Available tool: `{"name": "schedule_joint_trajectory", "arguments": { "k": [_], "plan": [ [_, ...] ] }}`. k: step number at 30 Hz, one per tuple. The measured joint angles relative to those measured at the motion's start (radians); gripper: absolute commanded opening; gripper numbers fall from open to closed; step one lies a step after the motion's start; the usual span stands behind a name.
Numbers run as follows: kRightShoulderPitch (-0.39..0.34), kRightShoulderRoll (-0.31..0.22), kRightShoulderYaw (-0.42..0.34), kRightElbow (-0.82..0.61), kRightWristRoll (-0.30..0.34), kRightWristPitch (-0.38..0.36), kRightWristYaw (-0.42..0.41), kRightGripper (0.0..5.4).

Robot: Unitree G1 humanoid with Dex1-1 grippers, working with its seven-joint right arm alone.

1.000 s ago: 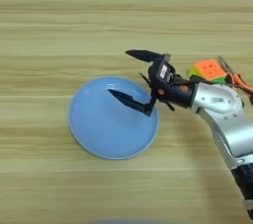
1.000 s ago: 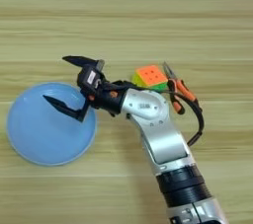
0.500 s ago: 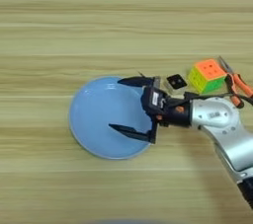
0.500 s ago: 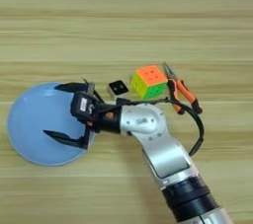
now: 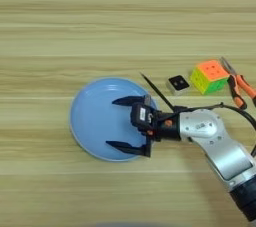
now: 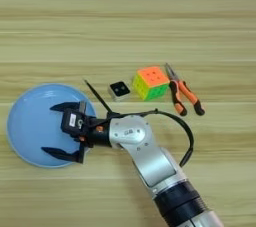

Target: Move the objects on the table

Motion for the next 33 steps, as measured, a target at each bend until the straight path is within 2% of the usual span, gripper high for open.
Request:
{"name": "schedule_joint_trajectory", "arguments": {
  "k": [23, 33],
  "plan": [
    [-0.018, 0.003, 0.018, 0.01, -0.047, 0.039, 0.002, 1.98],
    [-0.046, -0.01, 0.061, 0.031, -0.077, 0.022, 0.05, 0.9]
  ]
}}
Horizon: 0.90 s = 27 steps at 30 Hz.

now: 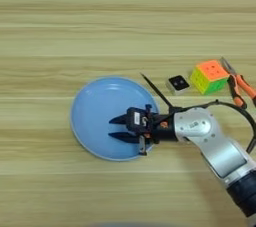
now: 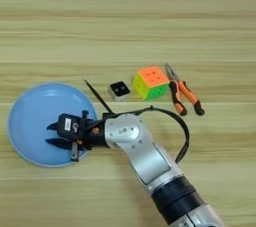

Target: Move the objects on the table

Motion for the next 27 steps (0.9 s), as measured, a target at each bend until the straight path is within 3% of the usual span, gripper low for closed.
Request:
{"name": "schedule_joint_trajectory", "arguments": {
  "k": [7, 16, 22, 27],
  "plan": [
    [-0.03, -0.047, 0.046, 0.012, -0.002, -0.066, 0.107, 0.04],
    [-0.031, -0.117, 0.077, -0.012, 0.029, -0.105, 0.242, 0.04],
    [-0.03, -0.142, 0.084, -0.034, 0.045, -0.105, 0.286, 0.04],
    [-0.017, -0.179, 0.094, -0.066, 0.081, -0.094, 0.372, 0.04]
  ]
}}
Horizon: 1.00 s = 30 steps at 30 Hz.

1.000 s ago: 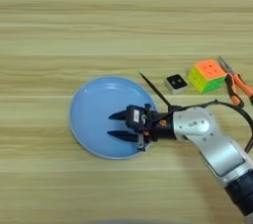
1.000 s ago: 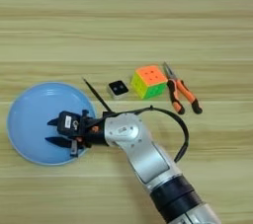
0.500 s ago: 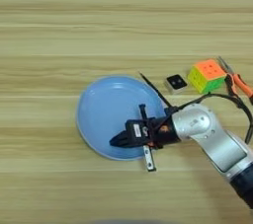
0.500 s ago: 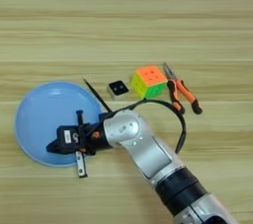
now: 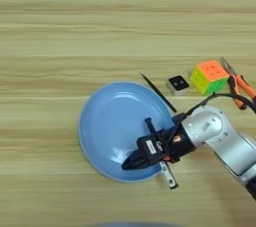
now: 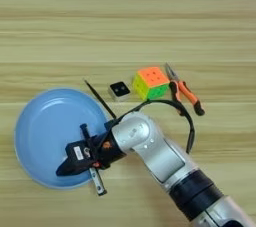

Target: Move the objects on the table

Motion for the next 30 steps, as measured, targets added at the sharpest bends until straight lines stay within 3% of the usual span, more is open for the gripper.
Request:
{"name": "schedule_joint_trajectory", "arguments": {
  "k": [9, 30],
  "plan": [
    [0.028, -0.043, 0.012, -0.046, 0.039, 0.013, 0.101, 0.04],
    [0.063, -0.079, 0.015, -0.097, 0.078, 0.028, 0.17, 0.04]
  ]
}}
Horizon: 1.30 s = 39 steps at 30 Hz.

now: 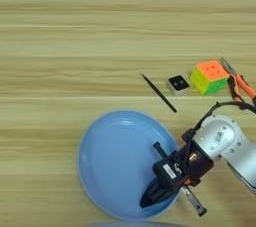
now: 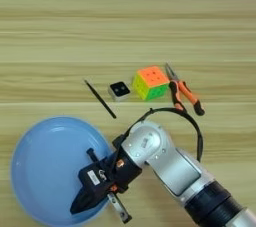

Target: Move the objects on the table

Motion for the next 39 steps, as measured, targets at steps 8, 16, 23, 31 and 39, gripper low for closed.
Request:
{"name": "schedule_joint_trajectory", "arguments": {
  "k": [8, 16, 23, 31, 39],
  "plan": [
    [-0.013, 0.049, -0.042, -0.001, 0.059, 0.029, -0.04, 0.04],
    [-0.047, 0.089, -0.096, -0.022, 0.11, 0.069, -0.091, 0.04],
    [-0.048, 0.115, -0.105, -0.006, 0.099, 0.068, -0.146, 0.19],
    [-0.112, 0.246, -0.196, 0.075, 0.104, 0.069, -0.341, 0.97],
    [-0.176, 0.359, -0.334, 0.141, 0.158, 0.064, -0.532, 1.86]
  ]
}}
